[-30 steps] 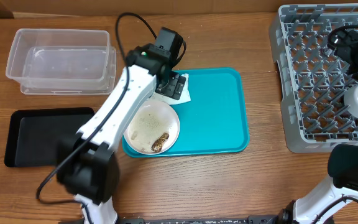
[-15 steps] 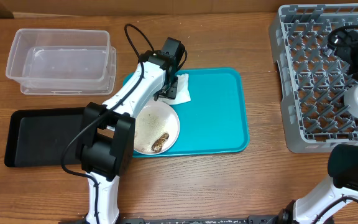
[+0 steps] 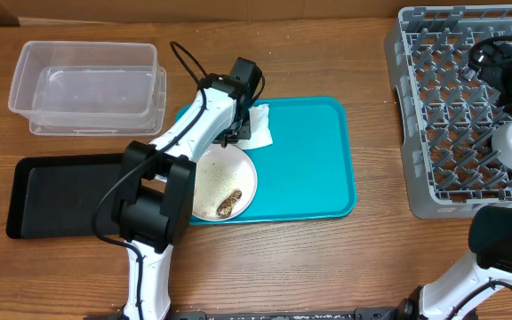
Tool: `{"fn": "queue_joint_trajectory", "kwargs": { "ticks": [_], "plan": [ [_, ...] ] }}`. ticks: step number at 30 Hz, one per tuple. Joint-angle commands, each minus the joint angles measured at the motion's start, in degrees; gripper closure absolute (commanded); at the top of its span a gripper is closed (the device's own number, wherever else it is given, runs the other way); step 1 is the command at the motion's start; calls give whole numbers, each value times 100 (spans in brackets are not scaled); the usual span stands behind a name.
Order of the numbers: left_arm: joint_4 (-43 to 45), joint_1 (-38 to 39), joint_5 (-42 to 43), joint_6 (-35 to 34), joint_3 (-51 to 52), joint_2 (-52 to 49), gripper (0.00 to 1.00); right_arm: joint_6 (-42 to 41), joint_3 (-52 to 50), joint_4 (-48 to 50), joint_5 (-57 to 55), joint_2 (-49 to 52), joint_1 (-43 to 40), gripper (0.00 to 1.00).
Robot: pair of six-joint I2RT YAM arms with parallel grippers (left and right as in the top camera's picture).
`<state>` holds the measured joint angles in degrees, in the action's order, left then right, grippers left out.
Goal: Sort waste into correct bins and load items into the dishwasher
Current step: 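Grasp the crumpled white napkin with the left gripper and lift it, then carry the napkin left and drop it into the clear plastic bin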
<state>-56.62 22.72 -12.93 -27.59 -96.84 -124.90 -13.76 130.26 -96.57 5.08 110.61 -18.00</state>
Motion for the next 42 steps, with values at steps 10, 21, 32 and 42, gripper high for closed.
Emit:
{"fn": "queue_joint_trajectory", "kwargs": {
  "ticks": [10,21,32,42],
  "plan": [
    [-1303,-26,-330,-111,-1891,586,96,-42,-13,24,-33,-173,-7,0],
    [-1217,-682,-2516,-796,-2186,1211,96,-44,-13,24,-33,-173,-7,0],
    [-605,-2398,-946,-2166,-2041,1121,94,-44,-13,24,-33,-173,-7,0],
    [-282,-2935,-369,-1434,-2028,916,0,-44,-13,24,-33,-173,-7,0]
  ]
}}
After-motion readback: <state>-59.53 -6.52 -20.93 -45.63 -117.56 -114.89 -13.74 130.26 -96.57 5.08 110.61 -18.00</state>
